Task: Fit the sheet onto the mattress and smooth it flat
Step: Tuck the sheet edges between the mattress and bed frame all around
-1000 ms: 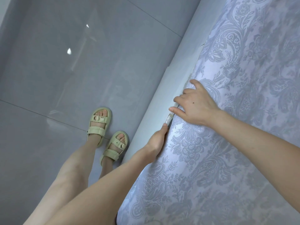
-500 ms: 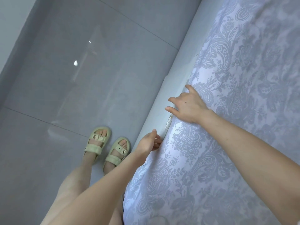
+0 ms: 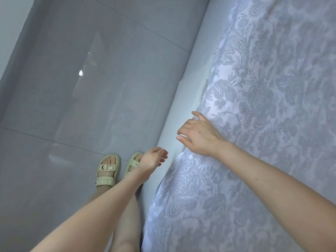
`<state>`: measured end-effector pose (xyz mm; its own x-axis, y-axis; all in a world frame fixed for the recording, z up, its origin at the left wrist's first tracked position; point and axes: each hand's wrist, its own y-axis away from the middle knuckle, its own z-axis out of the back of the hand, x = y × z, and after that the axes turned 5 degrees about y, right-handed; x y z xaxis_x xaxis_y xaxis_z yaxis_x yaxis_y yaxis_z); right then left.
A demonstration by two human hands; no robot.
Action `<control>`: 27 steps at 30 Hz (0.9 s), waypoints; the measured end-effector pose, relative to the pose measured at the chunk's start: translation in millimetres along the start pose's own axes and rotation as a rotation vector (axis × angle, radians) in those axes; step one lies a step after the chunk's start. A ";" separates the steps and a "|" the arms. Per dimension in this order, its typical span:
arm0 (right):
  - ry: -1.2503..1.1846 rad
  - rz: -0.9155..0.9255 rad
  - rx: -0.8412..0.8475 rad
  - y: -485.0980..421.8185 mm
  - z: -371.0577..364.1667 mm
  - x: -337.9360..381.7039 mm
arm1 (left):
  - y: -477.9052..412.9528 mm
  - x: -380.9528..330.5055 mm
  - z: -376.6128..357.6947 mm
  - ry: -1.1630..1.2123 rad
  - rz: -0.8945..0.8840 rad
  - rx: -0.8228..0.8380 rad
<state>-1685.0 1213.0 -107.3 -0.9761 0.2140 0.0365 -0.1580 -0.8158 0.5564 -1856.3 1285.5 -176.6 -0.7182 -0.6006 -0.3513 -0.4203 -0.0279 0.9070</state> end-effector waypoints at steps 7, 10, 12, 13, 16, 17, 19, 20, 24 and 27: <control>0.069 0.193 0.333 44.5 -31.4 59.0 | 43.6 90.0 -7.1 -0.056 0.153 0.146; 0.193 0.163 0.431 43.4 -41.0 73.1 | 50.6 118.4 -17.0 0.012 0.155 0.159; 0.276 0.148 0.473 34.5 -44.3 81.1 | 51.4 127.8 -21.9 0.037 0.145 0.133; 0.307 0.146 0.501 31.0 -45.7 84.9 | 49.5 131.8 -24.2 0.041 0.142 0.131; 0.301 0.095 0.585 22.6 -51.7 92.8 | 50.2 134.4 -31.2 0.066 0.141 0.179; 0.295 0.069 0.623 20.8 -52.5 95.0 | 50.1 135.2 -34.9 0.094 0.157 0.202; 0.334 0.048 0.678 22.8 -54.5 99.5 | 50.9 135.4 -45.1 0.184 0.198 0.274; 0.374 0.060 0.686 26.7 -55.6 101.8 | 49.6 136.4 -50.6 0.219 0.207 0.315; 0.406 0.042 0.753 32.4 -54.2 106.8 | 45.9 130.5 -58.4 0.154 0.222 0.344; 0.355 -0.038 0.856 19.9 -62.3 113.3 | 46.5 121.3 -52.6 -0.046 0.223 0.322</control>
<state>-1808.0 1187.5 -143.8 -0.9833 -0.0598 -0.1717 -0.1647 -0.1069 0.9805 -1933.8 1169.4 -164.8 -0.8324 -0.5273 -0.1705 -0.3983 0.3553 0.8456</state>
